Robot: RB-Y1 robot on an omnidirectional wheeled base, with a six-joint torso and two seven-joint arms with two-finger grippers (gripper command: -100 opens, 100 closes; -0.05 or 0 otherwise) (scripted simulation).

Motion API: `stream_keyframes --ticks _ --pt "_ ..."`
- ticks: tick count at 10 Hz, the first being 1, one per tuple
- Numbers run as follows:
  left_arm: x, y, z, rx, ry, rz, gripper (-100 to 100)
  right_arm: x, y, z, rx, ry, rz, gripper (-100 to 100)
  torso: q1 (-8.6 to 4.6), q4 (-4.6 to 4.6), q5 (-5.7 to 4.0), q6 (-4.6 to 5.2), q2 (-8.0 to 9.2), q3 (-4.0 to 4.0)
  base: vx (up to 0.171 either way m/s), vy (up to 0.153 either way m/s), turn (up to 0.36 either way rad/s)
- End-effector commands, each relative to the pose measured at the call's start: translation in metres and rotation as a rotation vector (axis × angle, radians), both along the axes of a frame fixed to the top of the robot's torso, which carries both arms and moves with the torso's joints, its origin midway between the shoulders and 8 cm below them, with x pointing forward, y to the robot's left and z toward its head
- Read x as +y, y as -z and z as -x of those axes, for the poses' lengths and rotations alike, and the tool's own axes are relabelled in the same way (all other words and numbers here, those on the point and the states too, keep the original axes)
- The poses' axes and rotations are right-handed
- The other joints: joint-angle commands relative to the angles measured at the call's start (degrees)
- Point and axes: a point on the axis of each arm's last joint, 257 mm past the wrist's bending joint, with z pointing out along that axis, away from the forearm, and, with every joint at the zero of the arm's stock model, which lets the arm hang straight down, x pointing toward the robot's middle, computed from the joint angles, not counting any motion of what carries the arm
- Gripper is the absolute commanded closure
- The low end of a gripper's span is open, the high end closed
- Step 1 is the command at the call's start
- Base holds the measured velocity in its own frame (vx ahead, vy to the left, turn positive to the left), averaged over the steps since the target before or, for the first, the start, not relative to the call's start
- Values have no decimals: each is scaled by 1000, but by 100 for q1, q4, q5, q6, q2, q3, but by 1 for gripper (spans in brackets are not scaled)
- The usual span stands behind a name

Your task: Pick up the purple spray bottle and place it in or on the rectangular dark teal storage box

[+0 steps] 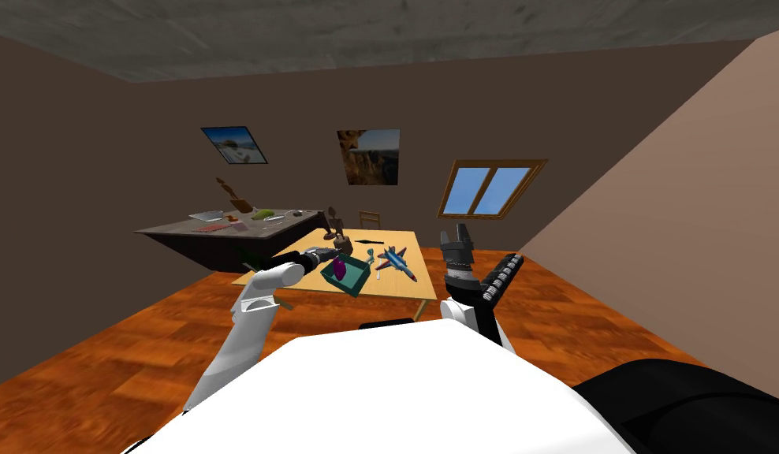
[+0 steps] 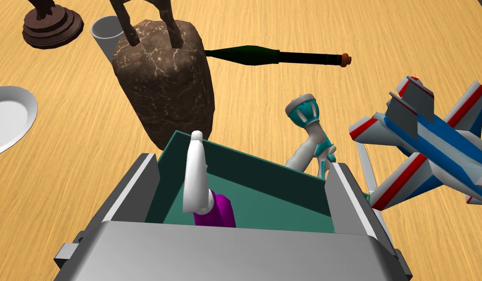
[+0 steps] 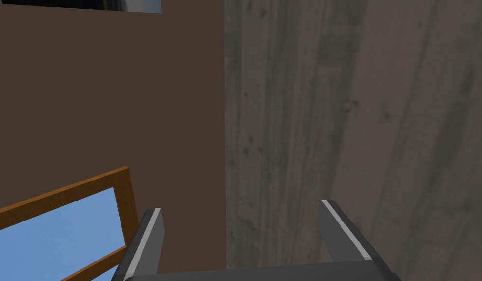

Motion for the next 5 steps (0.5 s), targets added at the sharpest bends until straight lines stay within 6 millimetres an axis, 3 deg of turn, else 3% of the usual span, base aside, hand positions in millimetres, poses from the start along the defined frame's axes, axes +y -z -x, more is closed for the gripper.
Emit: stream_keyframes --ticks 1,5 --pt "0 0 0 0 0 0 0 0 0 0 0 0 0 0 0 0 0 0 0 0 0 0 0" --pt "0 0 0 0 0 0 0 0 0 0 0 0 0 0 1 1 0 0 2 1 0 0 0"
